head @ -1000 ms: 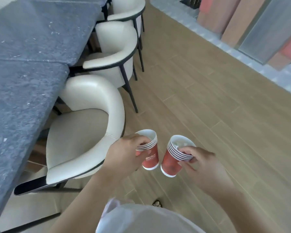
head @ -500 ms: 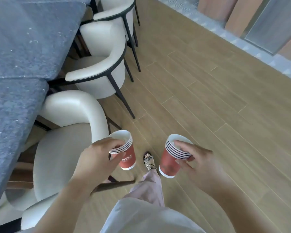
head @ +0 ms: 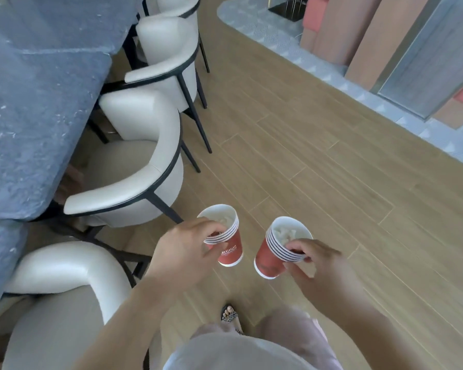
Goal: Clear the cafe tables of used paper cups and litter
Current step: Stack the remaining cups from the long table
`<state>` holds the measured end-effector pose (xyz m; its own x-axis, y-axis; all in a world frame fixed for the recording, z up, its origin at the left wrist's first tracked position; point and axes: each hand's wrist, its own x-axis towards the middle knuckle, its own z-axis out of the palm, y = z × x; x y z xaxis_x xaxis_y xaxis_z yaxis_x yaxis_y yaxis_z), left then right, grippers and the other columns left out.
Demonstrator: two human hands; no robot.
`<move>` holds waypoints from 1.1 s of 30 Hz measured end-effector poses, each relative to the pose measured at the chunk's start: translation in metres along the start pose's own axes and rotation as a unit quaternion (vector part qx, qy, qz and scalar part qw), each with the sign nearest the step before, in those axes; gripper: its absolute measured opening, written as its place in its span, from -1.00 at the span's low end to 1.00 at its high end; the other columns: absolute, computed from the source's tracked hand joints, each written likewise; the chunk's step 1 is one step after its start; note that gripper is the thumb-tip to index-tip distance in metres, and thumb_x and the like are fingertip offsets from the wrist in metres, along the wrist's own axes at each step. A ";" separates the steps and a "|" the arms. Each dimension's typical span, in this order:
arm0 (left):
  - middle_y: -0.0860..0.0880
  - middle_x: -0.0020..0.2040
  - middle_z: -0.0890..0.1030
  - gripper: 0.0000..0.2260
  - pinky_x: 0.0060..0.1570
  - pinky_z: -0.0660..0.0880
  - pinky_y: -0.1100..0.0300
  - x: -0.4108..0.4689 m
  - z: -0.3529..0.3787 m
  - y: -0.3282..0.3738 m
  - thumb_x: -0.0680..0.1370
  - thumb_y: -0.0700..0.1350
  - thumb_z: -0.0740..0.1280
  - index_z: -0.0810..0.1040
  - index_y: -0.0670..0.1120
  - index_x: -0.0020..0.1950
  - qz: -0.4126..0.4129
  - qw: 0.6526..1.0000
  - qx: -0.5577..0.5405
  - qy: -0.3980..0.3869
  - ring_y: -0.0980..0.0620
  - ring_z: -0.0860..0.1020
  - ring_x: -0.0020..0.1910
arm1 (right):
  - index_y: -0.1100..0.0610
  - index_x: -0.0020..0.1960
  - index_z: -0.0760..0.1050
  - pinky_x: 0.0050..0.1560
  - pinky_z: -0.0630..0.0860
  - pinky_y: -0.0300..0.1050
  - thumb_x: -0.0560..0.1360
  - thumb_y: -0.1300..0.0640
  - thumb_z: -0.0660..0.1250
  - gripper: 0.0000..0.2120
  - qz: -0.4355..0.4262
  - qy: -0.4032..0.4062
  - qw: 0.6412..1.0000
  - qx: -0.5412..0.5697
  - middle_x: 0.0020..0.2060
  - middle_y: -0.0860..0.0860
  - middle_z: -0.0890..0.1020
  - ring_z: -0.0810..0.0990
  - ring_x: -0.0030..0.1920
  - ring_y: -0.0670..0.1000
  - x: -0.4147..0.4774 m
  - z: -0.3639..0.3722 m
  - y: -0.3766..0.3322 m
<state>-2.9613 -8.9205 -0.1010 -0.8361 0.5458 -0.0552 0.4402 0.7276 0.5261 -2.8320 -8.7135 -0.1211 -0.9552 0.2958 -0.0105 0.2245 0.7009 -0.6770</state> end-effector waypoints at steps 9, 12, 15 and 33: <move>0.18 -0.03 0.62 -0.80 -0.13 0.49 0.19 0.175 0.028 0.022 0.41 -0.05 0.43 0.59 0.08 0.02 0.020 0.999 0.003 -0.044 0.09 0.58 -0.07 | -0.06 -0.03 0.55 -0.26 0.57 -0.08 0.32 0.28 0.45 -0.67 0.037 0.034 0.999 0.005 -0.16 -0.16 0.58 0.57 -0.18 -0.09 0.145 -0.028 0.072; 0.19 -0.02 0.62 -0.80 -0.11 0.50 0.18 0.253 0.036 0.035 0.42 -0.04 0.42 0.58 0.08 0.03 0.026 0.998 0.019 -0.048 0.09 0.57 -0.06 | -0.05 -0.04 0.56 -0.25 0.56 -0.09 0.33 0.26 0.45 -0.71 0.026 0.034 0.999 0.004 -0.15 -0.16 0.57 0.58 -0.15 -0.06 0.220 -0.049 0.097; 0.19 0.01 0.62 -0.79 -0.07 0.50 0.19 0.330 0.033 0.055 0.42 -0.04 0.42 0.59 0.08 0.04 0.026 0.998 0.033 -0.040 0.10 0.57 -0.02 | -0.01 -0.04 0.56 -0.18 0.53 -0.13 0.36 0.21 0.43 -0.78 0.017 0.007 1.000 -0.022 -0.12 -0.10 0.61 0.57 -0.09 -0.05 0.295 -0.081 0.117; 0.23 -0.09 0.59 -0.83 -0.24 0.44 0.24 0.639 0.025 0.040 0.42 -0.01 0.41 0.57 0.14 0.00 -0.099 0.994 -0.031 0.024 0.14 0.55 -0.19 | -0.01 0.06 0.54 -0.07 0.49 -0.16 0.39 0.22 0.37 -0.73 -0.096 -0.092 0.990 -0.048 -0.03 -0.07 0.59 0.53 0.03 -0.07 0.672 -0.139 0.162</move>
<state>-3.4699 -8.5319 -0.1364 -0.9193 0.3737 -0.1234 0.2460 0.7903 0.5611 -3.4110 -8.3116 -0.1357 -0.9990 0.0340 -0.0288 0.0445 0.7932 -0.6074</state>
